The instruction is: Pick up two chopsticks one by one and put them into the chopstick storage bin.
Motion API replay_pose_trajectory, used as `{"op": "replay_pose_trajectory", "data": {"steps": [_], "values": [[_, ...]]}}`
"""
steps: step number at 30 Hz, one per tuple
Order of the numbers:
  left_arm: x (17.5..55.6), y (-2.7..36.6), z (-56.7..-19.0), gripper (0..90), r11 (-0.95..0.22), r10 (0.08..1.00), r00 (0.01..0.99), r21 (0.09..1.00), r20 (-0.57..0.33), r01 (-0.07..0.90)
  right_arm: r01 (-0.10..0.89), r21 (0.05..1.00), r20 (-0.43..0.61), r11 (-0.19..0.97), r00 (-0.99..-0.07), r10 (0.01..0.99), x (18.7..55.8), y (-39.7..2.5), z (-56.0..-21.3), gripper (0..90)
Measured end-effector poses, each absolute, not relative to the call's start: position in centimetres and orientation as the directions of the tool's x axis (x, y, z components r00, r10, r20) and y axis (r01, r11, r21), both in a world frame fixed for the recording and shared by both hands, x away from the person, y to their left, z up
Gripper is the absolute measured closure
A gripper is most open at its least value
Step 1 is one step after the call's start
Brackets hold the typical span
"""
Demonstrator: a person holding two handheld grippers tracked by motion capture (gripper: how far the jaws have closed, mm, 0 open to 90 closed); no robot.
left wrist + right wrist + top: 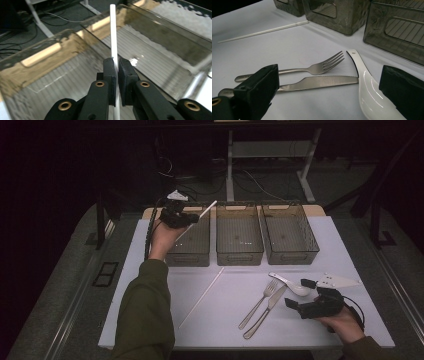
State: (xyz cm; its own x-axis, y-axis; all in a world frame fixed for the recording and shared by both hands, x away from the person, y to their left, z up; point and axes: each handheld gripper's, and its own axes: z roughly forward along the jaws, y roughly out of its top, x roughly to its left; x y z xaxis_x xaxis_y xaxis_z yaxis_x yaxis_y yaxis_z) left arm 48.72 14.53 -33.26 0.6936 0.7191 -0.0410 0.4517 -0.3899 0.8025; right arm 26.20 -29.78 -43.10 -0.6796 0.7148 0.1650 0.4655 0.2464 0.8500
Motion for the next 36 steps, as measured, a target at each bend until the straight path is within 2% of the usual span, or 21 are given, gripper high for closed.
{"op": "replay_pose_trajectory", "data": {"steps": [13,22,36], "values": [[50.3,15.9,-34.8,83.9,-0.291,0.763,0.639,0.829,-0.1,0.478,0.464,0.852,0.166,0.244,-0.681,0.713,26.2,-29.8,-43.1,2.9],[50.7,15.0,-35.9,83.9,-0.345,0.759,0.648,0.803,-0.067,0.487,0.466,0.851,0.17,0.241,-0.679,0.714,26.2,-29.9,-43.0,3.0],[50.9,15.0,-37.6,83.3,-0.36,0.801,0.595,0.748,-0.059,0.558,0.466,0.851,0.171,0.241,-0.682,0.711,26.2,-29.9,-43.0,3.0]]}}
